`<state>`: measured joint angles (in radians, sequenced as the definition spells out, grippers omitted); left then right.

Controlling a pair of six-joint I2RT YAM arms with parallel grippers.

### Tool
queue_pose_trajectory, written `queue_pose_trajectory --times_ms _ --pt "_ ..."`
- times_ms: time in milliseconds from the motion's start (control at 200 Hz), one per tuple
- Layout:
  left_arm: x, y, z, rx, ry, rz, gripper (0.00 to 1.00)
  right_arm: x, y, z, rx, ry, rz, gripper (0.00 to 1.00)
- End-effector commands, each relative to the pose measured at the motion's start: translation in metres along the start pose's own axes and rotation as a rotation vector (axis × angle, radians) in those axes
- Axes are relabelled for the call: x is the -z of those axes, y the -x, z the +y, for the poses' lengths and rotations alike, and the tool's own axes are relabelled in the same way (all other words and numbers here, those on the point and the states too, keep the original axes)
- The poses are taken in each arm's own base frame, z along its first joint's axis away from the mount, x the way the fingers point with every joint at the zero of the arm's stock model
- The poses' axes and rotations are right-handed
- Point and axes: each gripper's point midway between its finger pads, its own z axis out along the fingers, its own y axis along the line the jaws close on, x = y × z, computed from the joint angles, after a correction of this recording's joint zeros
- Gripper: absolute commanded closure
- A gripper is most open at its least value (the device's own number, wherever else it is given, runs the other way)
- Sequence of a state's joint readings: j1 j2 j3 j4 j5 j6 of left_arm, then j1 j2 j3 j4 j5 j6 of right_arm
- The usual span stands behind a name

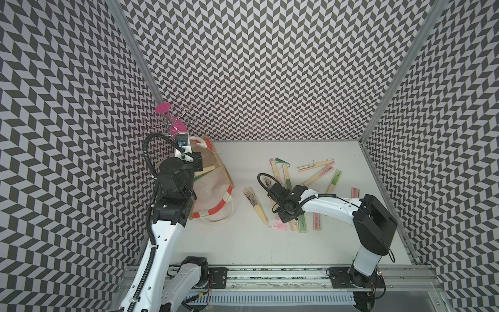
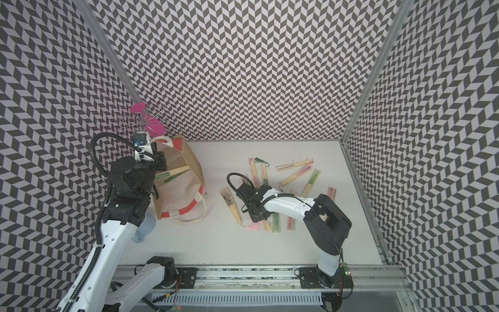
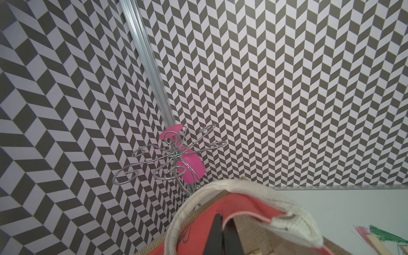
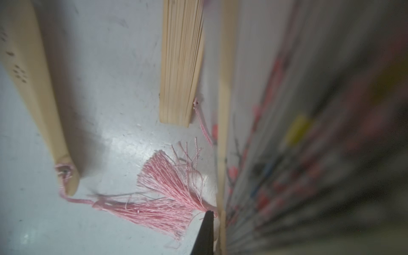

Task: Take out the folding fans from the tote bags
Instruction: Place the folding fan at the center of the board.

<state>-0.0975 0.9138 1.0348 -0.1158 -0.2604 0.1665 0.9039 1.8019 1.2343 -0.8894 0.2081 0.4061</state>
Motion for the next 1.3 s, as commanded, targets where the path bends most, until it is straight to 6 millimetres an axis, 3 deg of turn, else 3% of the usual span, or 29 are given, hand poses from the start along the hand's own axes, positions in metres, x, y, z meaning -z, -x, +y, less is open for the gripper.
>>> queue_pose_trajectory --times_ms 0,120,275,426,606,736,947,1047,1147,1292 --pt "0.015 0.038 0.014 0.019 0.041 -0.103 1.0 -0.011 -0.005 0.009 0.056 -0.031 0.018 1.0" --pt "0.014 0.037 0.014 0.021 0.039 -0.1 1.0 -0.008 -0.008 0.023 0.09 -0.026 0.015 1.0" --pt "0.014 0.037 0.012 0.029 0.031 -0.104 1.0 -0.008 -0.013 0.034 0.114 -0.01 0.02 0.88" --pt "0.014 0.037 0.012 0.035 0.028 -0.105 1.0 -0.01 -0.015 0.041 0.124 0.018 0.021 0.68" --pt "0.015 0.038 0.012 0.037 0.026 -0.104 1.0 -0.004 -0.011 0.048 0.124 0.067 0.006 0.59" --pt "0.016 0.039 0.012 0.037 0.025 -0.104 1.0 0.013 -0.001 0.051 0.118 0.103 -0.039 0.56" --pt "0.019 0.042 0.012 0.044 0.02 -0.114 1.0 0.031 0.015 0.035 0.049 0.176 -0.103 0.55" --pt "0.019 0.042 0.012 0.046 0.015 -0.113 1.0 0.04 0.024 0.03 -0.001 0.27 -0.14 0.63" --pt "0.019 0.041 0.01 0.049 0.007 -0.109 1.0 0.039 0.028 0.027 -0.041 0.369 -0.144 0.66" --pt "0.018 0.04 0.008 0.053 -0.007 -0.108 1.0 0.02 0.017 0.029 -0.025 0.399 -0.106 0.59"
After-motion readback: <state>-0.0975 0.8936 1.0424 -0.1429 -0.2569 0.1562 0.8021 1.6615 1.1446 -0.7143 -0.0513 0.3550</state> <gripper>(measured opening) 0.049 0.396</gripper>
